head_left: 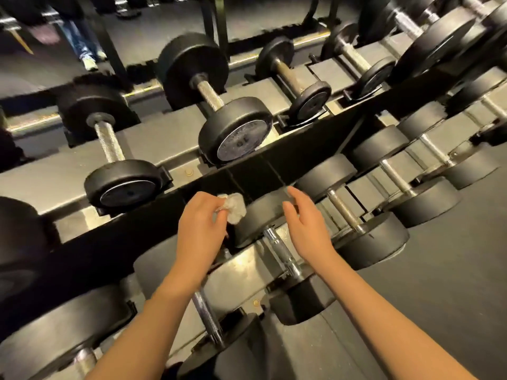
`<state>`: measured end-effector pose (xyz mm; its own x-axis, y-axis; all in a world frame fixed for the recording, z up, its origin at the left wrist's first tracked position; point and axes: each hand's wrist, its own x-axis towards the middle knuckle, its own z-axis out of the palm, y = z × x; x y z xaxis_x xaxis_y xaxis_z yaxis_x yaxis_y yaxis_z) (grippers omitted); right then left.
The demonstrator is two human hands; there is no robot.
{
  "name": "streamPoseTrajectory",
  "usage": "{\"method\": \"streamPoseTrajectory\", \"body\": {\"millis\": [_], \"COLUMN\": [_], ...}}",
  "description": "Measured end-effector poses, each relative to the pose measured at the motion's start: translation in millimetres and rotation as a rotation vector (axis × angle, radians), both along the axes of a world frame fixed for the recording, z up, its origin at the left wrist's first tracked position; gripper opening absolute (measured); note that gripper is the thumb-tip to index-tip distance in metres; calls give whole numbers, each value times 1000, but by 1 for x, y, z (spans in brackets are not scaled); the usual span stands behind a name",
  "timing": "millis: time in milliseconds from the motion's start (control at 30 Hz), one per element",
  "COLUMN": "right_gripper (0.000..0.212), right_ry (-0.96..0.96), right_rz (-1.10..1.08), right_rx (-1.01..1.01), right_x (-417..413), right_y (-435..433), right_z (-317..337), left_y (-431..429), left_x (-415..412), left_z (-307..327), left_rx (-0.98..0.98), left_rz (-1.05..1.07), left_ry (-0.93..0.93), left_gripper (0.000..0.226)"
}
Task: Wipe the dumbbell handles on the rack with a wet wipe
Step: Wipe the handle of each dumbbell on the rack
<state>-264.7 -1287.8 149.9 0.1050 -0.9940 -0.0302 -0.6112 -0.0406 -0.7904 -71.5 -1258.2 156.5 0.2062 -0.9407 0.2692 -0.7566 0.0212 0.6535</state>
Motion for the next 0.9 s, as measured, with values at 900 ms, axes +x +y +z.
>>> {"method": "streamPoseTrajectory", "body": {"millis": [900], "right_gripper": [84], "right_ry": [534], "right_rz": [441], "right_rx": [-127], "right_x": [75], "right_y": [-166], "right_z": [94], "left_y": [-196], "left_x": [46], "left_z": [84], "left_rx": [-38], "left_rz": [243], "left_ry": [-164], "left_gripper": [13]}}
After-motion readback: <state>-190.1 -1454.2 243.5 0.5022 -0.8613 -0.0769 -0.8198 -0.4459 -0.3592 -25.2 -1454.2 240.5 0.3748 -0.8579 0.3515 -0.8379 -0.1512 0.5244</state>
